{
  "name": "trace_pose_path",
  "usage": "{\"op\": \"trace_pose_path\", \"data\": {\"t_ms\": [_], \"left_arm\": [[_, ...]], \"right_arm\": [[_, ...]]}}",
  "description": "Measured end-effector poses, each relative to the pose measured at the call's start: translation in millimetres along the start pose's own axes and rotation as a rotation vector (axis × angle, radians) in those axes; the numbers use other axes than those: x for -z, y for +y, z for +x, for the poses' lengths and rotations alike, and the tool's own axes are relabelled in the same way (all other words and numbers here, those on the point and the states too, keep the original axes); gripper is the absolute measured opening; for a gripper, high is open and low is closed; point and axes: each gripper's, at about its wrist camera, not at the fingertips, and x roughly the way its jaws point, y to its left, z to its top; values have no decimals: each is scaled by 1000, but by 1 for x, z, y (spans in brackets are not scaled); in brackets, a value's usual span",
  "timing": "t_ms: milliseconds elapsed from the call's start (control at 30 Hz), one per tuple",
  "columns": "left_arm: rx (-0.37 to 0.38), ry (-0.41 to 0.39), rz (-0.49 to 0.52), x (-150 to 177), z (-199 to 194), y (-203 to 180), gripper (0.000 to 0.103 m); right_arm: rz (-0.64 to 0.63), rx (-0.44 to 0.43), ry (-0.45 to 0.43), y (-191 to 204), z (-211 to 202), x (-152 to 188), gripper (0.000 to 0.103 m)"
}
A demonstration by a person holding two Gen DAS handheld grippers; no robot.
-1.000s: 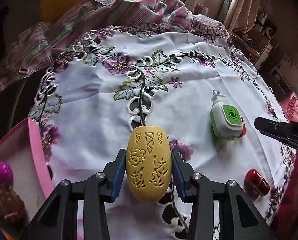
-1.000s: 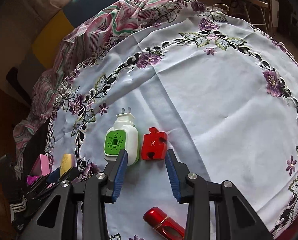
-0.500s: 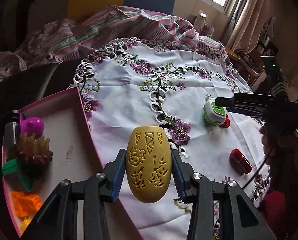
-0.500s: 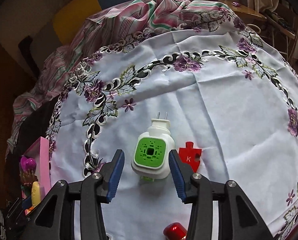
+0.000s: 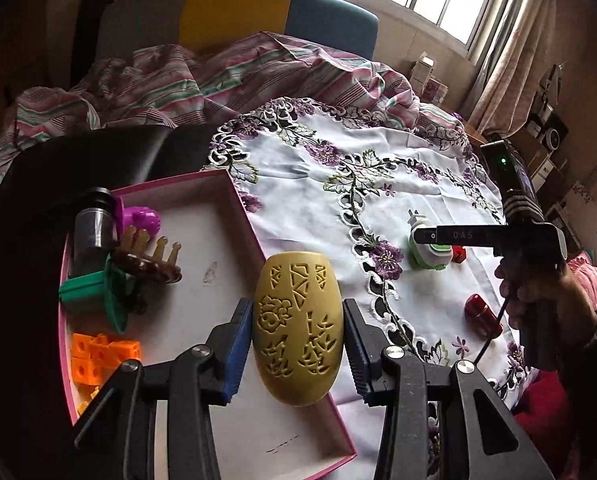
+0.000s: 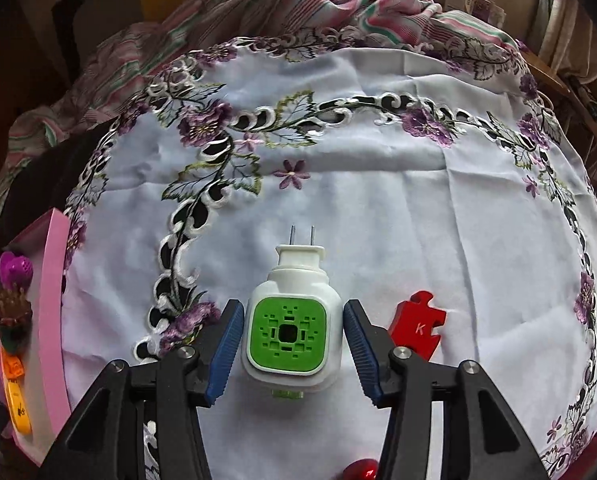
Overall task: Organize rigid objects
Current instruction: 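Carry the yellow egg over the tray with the left gripper while the right holds the plug device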
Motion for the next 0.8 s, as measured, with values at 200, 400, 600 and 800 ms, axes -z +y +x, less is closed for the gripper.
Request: {"op": "trace_pose_path", "data": {"t_ms": [200,400,600,800], "left_arm": [[-46,-8,-23,16,-12,15,44],[-116,-41,-38,30,-28,29,44],[-172,-60,-37,42,-40,36,44],[-182,-61,-47,49,-44,41,44]], "right_arm": [[-92,-34,-10,30,-10,35,52],[-47,-84,-39,21,-11,41,52],[17,-118,-48,9,-11,38,53],[12,-108,-49,8,-10,38,53]]}}
